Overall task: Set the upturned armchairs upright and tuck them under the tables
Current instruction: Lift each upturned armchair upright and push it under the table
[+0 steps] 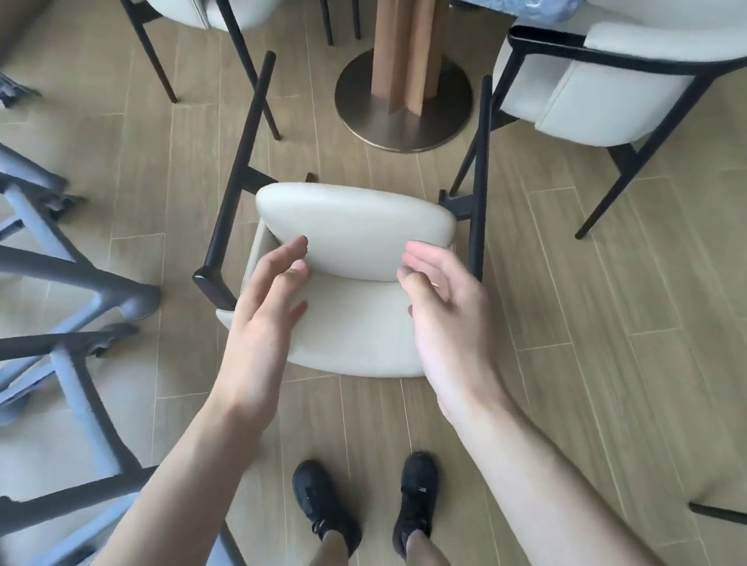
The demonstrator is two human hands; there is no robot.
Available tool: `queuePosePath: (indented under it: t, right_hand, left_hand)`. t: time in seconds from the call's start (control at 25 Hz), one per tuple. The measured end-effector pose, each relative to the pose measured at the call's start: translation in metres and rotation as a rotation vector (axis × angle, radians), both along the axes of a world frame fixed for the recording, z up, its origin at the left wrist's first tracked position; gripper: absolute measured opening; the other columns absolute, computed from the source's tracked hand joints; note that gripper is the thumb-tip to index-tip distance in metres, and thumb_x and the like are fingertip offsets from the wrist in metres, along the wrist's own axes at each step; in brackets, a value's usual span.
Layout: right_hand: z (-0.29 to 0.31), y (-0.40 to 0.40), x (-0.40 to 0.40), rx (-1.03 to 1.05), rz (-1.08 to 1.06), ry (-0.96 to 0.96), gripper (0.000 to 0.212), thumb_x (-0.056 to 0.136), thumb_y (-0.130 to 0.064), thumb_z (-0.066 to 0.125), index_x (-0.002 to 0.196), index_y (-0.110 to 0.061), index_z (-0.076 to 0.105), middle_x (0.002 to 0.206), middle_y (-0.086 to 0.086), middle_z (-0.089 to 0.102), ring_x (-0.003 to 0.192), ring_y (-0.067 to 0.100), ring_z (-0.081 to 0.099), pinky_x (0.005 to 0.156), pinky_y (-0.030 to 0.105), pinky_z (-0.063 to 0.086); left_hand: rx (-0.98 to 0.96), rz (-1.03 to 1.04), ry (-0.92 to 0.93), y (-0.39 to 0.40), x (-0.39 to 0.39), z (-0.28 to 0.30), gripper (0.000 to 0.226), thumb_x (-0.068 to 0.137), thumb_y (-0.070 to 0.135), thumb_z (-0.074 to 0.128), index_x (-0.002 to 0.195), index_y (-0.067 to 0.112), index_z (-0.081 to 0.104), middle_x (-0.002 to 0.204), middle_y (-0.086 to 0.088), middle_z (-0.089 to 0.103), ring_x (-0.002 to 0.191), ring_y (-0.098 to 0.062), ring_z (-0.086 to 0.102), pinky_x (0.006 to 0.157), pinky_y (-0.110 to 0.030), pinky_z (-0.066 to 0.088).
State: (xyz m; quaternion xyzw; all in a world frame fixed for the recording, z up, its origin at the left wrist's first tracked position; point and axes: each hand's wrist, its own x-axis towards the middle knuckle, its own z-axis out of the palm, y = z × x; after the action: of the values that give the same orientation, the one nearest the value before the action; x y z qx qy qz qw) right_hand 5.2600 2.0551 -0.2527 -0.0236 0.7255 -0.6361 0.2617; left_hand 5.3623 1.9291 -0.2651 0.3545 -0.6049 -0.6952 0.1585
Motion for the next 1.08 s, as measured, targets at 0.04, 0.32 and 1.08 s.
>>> queuePosePath:
  t: [0.04,0.32,1.08]
  right_hand:
    - [-0.011,-0.003,-0.001,0.002,-0.003,-0.003,0.025,0.097,-0.017,0.059,0.120,-0.024,0.066,0.126,-0.007,0.068,0.110,-0.007,0.062,0.098,0.021,0.048]
    - [-0.121,-0.007,-0.009,0.069,-0.024,-0.046,0.024,0.096,-0.014,0.059,0.116,-0.024,0.068,0.119,-0.011,0.070,0.107,-0.006,0.063,0.102,0.030,0.050]
    - [-0.529,-0.017,0.035,0.178,-0.169,-0.431,0.025,0.089,-0.016,0.072,0.113,-0.021,0.068,0.117,-0.006,0.070,0.109,0.006,0.066,0.104,0.042,0.051]
  left_hand:
    - [0.010,-0.007,-0.003,-0.005,-0.003,-0.015,0.042,0.090,0.051,0.052,0.131,0.042,0.062,0.140,0.021,0.060,0.130,0.003,0.054,0.114,-0.037,0.040]
    - [0.048,0.028,-0.049,-0.011,-0.018,-0.134,0.034,0.092,0.045,0.051,0.123,0.042,0.064,0.135,0.021,0.063,0.127,0.000,0.057,0.109,-0.034,0.043]
    - [0.474,0.327,-0.239,0.001,0.014,-0.531,0.020,0.103,0.031,0.054,0.118,0.033,0.067,0.126,0.013,0.070,0.110,-0.003,0.069,0.099,-0.032,0.051]
